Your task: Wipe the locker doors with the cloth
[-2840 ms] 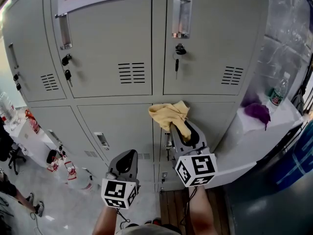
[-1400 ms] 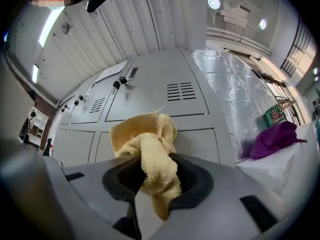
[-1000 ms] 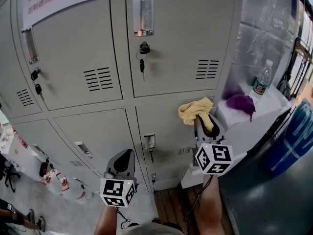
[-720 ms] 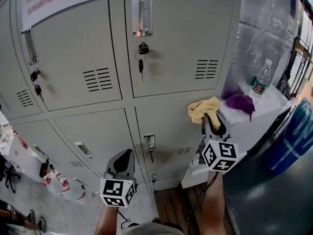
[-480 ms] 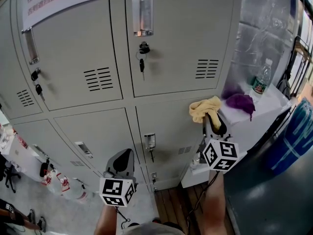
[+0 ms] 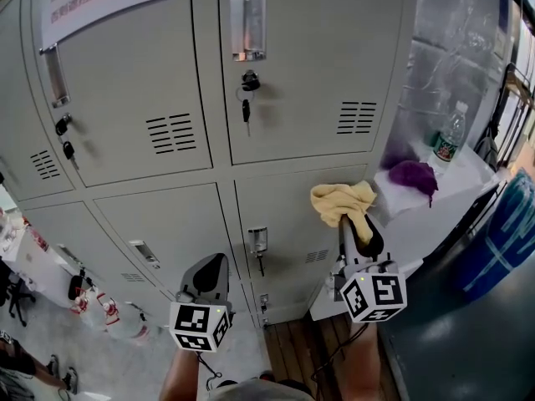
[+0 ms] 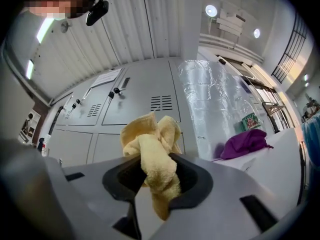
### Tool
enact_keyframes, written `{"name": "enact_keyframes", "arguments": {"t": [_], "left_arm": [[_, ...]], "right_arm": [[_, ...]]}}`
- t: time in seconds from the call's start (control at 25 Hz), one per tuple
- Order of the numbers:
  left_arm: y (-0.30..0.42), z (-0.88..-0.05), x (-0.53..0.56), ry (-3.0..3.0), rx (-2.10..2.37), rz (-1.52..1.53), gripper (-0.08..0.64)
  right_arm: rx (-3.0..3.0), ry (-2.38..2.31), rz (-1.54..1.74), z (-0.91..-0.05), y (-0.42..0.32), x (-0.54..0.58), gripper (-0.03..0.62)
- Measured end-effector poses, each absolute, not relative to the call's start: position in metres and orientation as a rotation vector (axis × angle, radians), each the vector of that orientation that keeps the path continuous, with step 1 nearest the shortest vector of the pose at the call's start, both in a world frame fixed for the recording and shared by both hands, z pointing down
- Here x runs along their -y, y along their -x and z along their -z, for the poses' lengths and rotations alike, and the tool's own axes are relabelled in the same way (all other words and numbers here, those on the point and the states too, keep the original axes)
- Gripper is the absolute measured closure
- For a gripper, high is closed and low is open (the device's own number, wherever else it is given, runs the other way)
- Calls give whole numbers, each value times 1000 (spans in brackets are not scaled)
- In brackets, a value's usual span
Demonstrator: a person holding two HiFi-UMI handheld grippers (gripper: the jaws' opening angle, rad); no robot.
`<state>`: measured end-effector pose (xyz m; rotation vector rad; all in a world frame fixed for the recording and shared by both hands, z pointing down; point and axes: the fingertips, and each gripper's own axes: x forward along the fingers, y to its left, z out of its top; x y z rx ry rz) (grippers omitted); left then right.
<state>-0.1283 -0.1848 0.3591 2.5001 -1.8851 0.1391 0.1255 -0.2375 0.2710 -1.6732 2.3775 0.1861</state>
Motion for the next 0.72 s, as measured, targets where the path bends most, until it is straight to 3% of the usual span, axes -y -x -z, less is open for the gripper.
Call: {"name": "enact_keyframes", "arguments": {"t": [0.72], "left_arm": [[149,-360,183,-2453,1935,-128,537]], "right_arm": [[-2642,1413,-190,-323,2,194,460]]}}
